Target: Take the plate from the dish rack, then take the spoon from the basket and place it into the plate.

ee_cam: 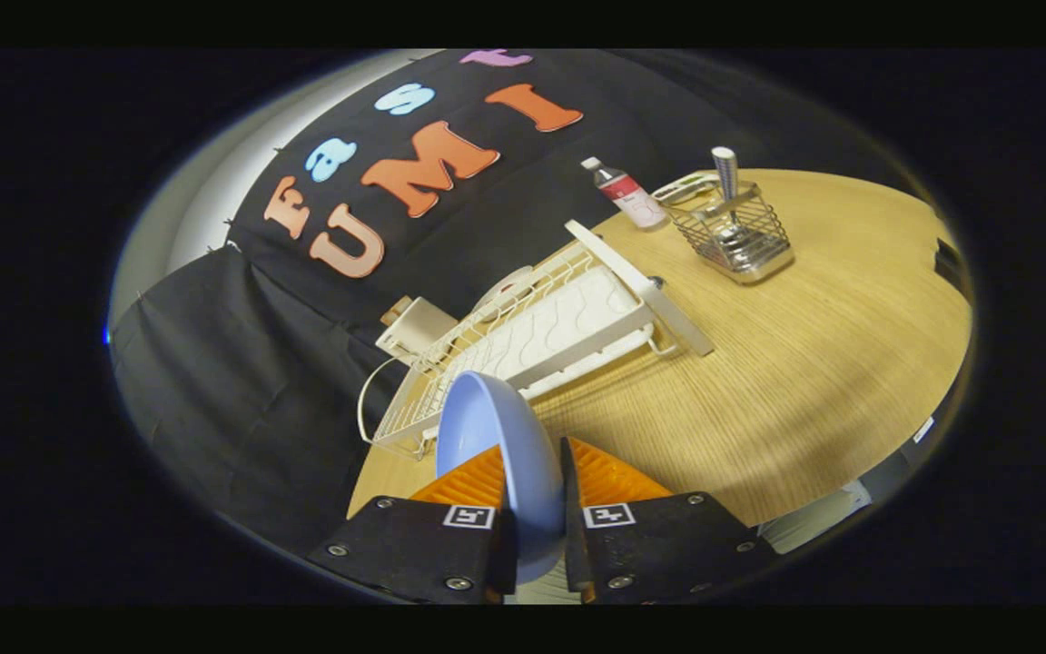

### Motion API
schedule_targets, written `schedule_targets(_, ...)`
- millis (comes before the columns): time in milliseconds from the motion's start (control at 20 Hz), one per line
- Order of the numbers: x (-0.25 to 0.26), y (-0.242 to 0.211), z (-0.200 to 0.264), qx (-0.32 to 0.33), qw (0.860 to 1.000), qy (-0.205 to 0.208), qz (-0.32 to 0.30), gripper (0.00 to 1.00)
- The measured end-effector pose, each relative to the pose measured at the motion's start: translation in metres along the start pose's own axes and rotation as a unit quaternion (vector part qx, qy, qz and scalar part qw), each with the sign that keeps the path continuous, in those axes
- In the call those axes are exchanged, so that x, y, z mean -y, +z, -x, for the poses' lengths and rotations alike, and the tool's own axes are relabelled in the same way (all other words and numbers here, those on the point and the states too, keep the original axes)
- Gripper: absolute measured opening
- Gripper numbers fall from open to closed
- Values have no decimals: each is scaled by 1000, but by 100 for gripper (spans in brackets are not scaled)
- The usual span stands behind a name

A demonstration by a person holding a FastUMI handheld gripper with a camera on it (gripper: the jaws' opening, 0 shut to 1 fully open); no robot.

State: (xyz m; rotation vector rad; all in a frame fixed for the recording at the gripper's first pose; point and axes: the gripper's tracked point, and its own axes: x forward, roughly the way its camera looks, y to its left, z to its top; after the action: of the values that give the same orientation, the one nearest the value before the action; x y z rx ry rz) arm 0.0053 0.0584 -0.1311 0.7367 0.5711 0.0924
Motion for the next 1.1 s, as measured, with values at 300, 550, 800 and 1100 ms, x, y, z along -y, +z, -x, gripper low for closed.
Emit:
schedule_targets(300, 19, -18, -12, -22, 998, 3, -67, 21)
schedule_targets(550, 25, -22, -17, -33, 996, 0, -87, 24)
schedule_targets(800, 30, -17, -20, -38, 998, -9, -55, 27)
schedule_targets(1100, 37, 6, -11, -10, 999, -28, -14, 58)
